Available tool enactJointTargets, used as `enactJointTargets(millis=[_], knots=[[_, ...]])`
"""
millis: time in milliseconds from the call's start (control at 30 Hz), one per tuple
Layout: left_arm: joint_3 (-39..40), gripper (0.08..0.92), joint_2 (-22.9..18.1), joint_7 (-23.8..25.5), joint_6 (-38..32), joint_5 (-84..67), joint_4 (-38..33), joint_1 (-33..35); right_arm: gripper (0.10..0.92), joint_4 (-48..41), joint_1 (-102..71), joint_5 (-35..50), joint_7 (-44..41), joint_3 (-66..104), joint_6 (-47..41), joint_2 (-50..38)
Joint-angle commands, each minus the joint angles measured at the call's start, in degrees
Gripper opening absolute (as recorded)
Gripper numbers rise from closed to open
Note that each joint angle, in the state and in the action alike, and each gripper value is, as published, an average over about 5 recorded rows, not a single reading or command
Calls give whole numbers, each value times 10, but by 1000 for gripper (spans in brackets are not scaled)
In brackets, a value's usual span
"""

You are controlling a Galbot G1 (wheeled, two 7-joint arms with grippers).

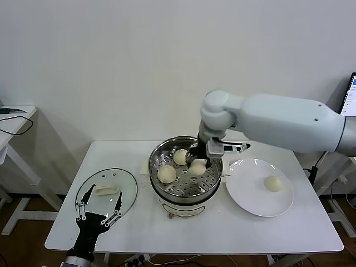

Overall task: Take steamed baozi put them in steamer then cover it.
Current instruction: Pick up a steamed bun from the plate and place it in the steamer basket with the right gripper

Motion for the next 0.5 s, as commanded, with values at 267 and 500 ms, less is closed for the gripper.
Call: enactJointTargets(millis=[267,500], knots=[[0,823,-2,-1,-3,0,2,2,653,10,-49,-81,20,-5,64,39],[-1,823,-2,-2,-7,0,4,2,656,2,-58,-84,12,-5,77,43]])
